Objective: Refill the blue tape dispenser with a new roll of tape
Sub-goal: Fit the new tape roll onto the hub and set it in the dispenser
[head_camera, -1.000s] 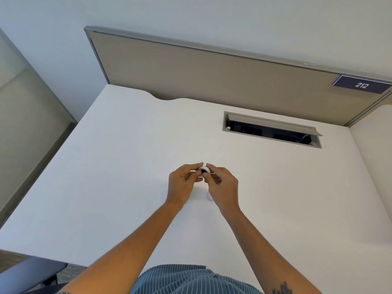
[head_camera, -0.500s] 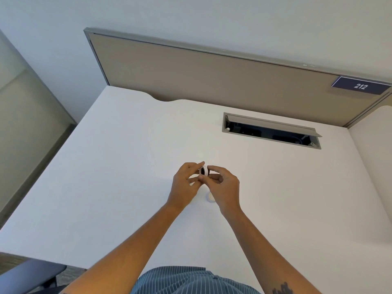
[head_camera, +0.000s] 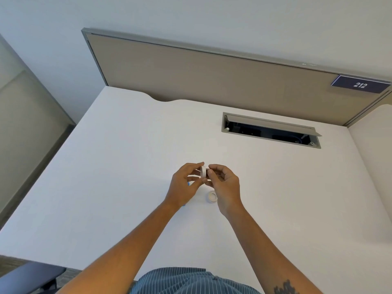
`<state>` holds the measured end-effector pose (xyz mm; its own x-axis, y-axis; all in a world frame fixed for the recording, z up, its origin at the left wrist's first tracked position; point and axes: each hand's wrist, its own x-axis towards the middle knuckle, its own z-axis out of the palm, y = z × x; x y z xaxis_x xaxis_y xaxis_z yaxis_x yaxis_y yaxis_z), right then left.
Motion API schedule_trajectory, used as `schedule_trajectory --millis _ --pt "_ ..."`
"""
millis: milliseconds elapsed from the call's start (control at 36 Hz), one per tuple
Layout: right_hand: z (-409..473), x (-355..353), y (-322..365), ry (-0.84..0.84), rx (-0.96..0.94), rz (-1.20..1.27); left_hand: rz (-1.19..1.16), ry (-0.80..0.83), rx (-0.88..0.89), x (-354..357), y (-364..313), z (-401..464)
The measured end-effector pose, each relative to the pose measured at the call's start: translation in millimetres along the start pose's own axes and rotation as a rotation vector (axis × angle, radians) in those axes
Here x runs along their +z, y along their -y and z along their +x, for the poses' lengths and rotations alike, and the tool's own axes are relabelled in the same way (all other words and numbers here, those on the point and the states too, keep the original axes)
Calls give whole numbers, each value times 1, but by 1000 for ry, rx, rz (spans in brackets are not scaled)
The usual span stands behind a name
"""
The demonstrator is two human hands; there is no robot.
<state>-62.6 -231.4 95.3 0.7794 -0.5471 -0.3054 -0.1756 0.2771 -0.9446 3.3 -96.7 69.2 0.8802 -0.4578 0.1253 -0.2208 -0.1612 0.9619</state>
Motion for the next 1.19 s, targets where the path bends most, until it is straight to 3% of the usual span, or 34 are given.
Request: schedule_trajectory --millis 417,917,1194 --pt "8 -13 -10 -82 51 40 58 40 -71 -5 13 24" --pt "20 -40 -27 -116 105 69 678 323 -101 15 53 89" --pt "28 -52 -37 -139 130 63 819 435 -125 30 63 104"
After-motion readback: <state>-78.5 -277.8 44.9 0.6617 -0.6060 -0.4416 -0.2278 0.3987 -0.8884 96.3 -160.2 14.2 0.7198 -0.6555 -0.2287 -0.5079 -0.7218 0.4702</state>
